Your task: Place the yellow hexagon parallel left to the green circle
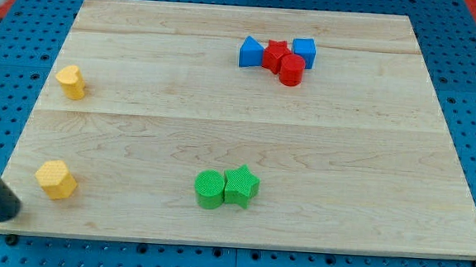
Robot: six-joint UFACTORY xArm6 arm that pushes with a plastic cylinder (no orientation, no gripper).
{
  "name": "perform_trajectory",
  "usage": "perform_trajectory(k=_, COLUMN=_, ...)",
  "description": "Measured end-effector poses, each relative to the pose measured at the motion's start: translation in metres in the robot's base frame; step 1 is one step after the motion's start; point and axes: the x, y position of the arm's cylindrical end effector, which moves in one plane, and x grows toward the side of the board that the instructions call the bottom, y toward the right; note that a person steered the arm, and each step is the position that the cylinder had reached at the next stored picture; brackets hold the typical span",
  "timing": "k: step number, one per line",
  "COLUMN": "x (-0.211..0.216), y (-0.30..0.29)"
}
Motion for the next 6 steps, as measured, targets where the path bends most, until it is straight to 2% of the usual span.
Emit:
perform_trajectory(k=1, x=-0.039, y=0.024)
perform_trajectory(k=3, x=-0.043, y=0.146)
perform_trajectory(k=4, x=-0.042, y=0.159)
perform_trajectory(k=5, x=-0.069, y=0.090)
perform_trajectory(k=6, x=-0.116, y=0.033)
